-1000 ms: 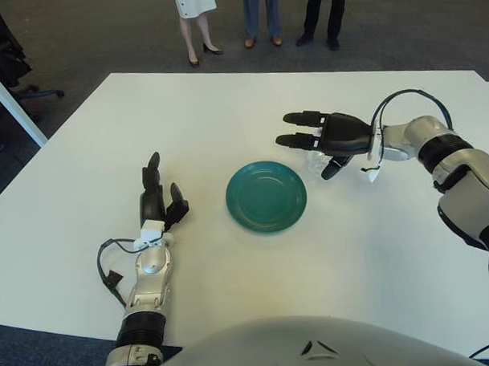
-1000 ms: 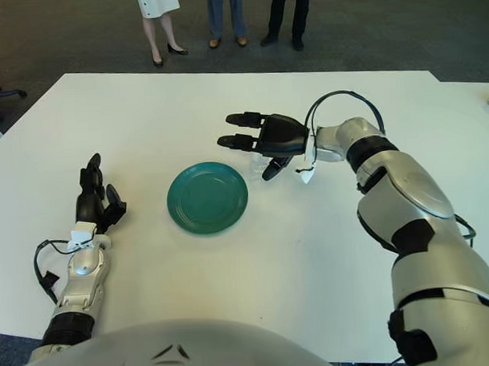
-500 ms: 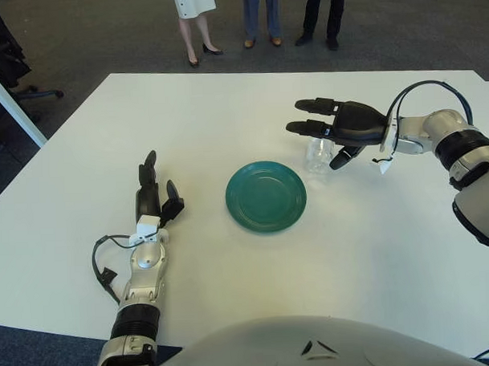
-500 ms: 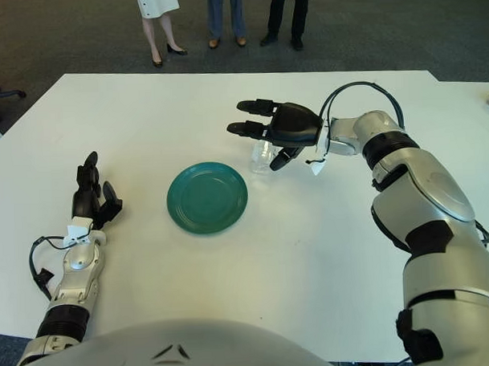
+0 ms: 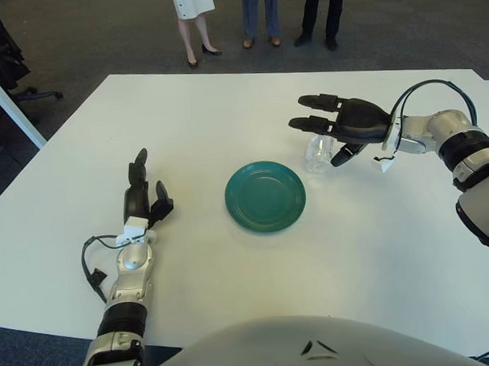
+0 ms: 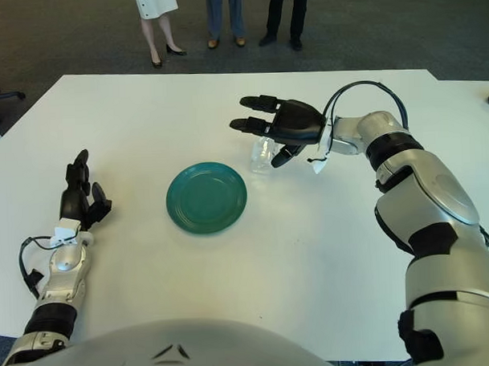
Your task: Put the bottle into the plate.
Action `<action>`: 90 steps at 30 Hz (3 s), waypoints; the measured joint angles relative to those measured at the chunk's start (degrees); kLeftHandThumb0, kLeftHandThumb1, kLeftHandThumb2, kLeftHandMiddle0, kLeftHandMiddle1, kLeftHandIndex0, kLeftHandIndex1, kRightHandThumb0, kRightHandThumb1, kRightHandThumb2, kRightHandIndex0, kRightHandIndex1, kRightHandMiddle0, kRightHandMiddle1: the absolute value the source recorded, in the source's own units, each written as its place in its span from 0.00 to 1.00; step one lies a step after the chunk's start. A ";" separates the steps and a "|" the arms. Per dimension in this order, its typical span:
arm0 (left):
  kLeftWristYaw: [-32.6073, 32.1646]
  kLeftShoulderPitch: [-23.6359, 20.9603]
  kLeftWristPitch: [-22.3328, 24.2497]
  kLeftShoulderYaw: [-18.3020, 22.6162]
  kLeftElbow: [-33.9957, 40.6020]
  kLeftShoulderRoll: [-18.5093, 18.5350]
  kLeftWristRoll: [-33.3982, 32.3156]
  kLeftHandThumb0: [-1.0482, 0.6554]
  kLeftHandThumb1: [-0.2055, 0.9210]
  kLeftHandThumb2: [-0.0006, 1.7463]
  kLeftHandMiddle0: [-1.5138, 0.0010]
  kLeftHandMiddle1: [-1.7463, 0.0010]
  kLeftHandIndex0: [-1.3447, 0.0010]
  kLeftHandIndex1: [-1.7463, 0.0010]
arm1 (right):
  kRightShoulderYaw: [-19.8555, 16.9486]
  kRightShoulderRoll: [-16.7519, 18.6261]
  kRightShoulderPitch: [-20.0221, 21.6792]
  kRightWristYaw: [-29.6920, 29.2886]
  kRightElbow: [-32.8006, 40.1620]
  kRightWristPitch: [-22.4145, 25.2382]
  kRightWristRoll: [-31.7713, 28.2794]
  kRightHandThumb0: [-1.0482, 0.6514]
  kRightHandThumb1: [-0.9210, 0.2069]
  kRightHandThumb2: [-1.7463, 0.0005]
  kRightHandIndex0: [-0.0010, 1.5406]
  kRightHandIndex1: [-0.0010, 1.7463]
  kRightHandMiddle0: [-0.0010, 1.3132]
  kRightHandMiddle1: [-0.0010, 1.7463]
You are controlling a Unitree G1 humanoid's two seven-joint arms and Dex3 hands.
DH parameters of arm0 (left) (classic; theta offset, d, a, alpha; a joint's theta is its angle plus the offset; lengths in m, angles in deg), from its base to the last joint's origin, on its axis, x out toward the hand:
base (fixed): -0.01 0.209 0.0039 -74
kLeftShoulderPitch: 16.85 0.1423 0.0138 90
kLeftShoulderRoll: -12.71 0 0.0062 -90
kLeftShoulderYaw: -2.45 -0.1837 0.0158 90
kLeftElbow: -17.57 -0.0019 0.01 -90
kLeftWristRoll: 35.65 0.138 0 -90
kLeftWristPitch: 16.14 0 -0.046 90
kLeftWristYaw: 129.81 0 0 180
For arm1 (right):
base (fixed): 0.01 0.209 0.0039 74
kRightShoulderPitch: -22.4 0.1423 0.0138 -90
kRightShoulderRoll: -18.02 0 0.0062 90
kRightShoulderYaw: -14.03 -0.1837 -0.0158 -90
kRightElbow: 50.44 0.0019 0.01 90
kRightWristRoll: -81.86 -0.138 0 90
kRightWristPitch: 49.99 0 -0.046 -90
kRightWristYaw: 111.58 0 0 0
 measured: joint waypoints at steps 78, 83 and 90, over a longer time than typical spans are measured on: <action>3.55 13.79 2.84 3.54 11.62 0.89 -0.49 0.04 1.00 0.58 0.90 1.00 1.00 0.75 | 1.06 4.79 -2.80 1.69 -10.77 9.51 -4.81 0.00 0.00 0.75 0.10 0.00 0.00 0.16; 3.58 13.83 2.11 3.39 11.34 0.91 -0.47 0.04 1.00 0.58 0.90 1.00 1.00 0.75 | 2.57 4.62 -2.79 1.49 -10.98 9.44 -3.34 0.00 0.00 0.75 0.09 0.00 0.00 0.16; 3.58 14.12 0.68 3.36 11.32 0.90 -0.47 0.04 1.00 0.58 0.90 1.00 1.00 0.74 | 3.66 4.23 -2.74 1.51 -11.32 9.31 -3.11 0.00 0.00 0.75 0.08 0.00 0.00 0.17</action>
